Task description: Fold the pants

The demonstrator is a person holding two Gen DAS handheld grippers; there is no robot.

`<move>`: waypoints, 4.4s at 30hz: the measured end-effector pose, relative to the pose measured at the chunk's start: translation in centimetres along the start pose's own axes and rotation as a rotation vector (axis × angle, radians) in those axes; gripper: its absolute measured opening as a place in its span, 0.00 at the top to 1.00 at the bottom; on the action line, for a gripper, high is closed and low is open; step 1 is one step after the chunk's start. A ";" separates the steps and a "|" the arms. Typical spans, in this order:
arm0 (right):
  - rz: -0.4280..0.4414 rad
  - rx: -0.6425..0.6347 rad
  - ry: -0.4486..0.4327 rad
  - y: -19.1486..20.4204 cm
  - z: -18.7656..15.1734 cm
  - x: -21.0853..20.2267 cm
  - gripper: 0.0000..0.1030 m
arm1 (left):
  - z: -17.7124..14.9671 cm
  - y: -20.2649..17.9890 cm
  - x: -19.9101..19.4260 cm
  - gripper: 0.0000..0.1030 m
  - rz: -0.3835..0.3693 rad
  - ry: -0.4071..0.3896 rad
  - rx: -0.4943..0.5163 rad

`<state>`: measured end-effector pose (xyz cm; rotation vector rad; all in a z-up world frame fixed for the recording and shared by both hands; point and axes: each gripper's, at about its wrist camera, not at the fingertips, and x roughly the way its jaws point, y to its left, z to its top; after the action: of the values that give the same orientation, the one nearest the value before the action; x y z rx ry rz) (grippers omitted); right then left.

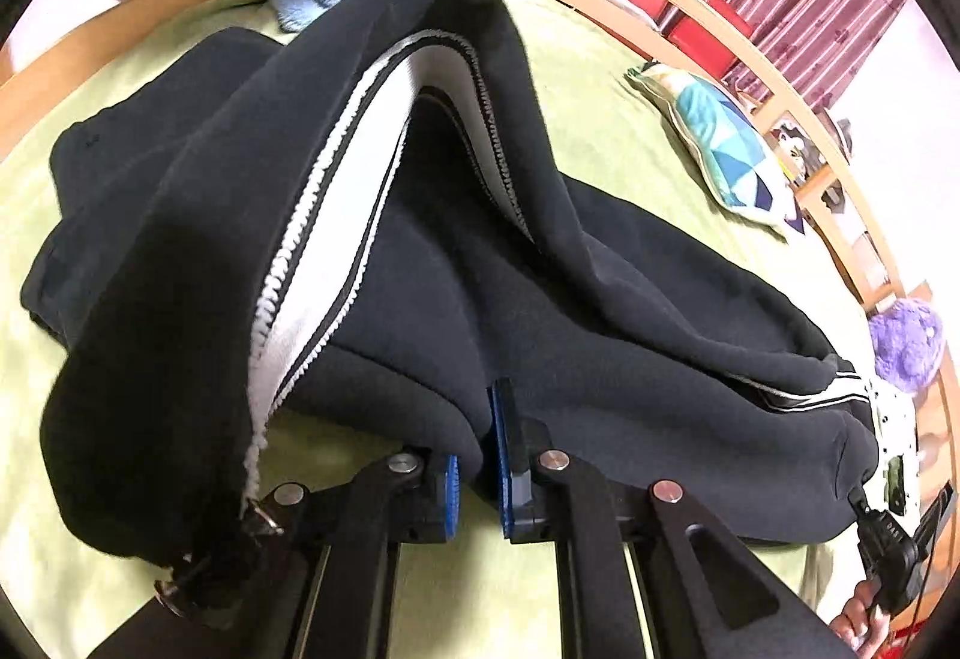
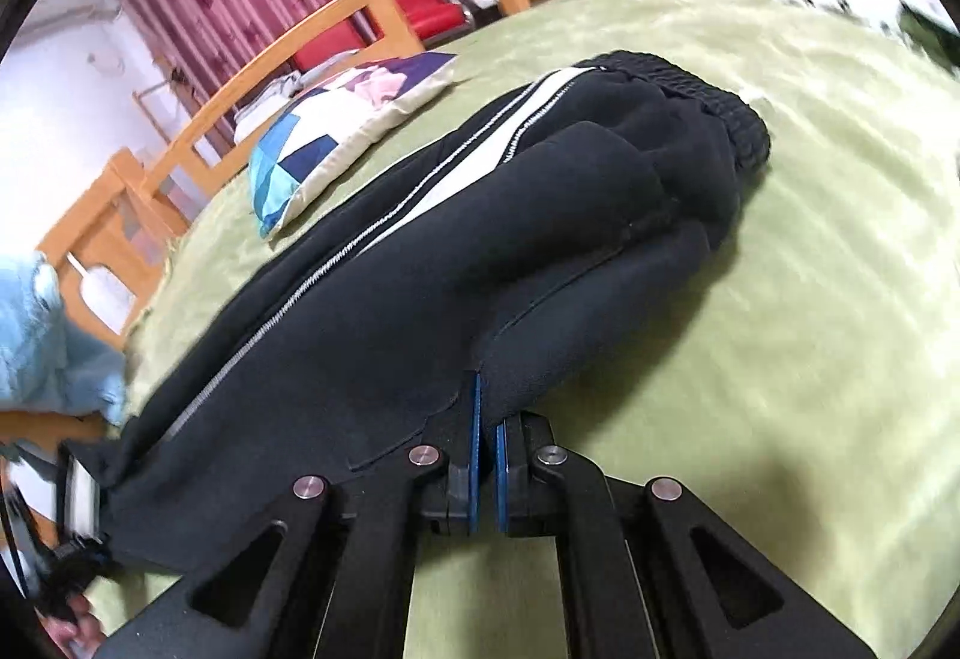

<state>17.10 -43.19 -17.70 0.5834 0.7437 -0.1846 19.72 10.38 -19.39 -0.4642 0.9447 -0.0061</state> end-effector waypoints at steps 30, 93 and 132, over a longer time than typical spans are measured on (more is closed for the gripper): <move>-0.182 -0.203 -0.080 -6.0 -16.7 -23.9 0.62 | -15.6 4.0 -15.6 0.64 -0.050 0.020 0.256; -0.196 -0.293 -0.019 3.0 -14.9 -16.1 0.47 | -9.2 13.7 -16.0 0.38 -0.040 -0.091 0.068; -0.267 -0.277 -0.023 2.0 -14.3 -16.3 0.47 | 7.2 6.6 -12.0 0.80 0.143 -0.331 0.198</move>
<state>-2.41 -34.22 -14.09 0.2173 0.8072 -0.3289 16.95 21.50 -8.98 -0.2049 0.6417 0.1038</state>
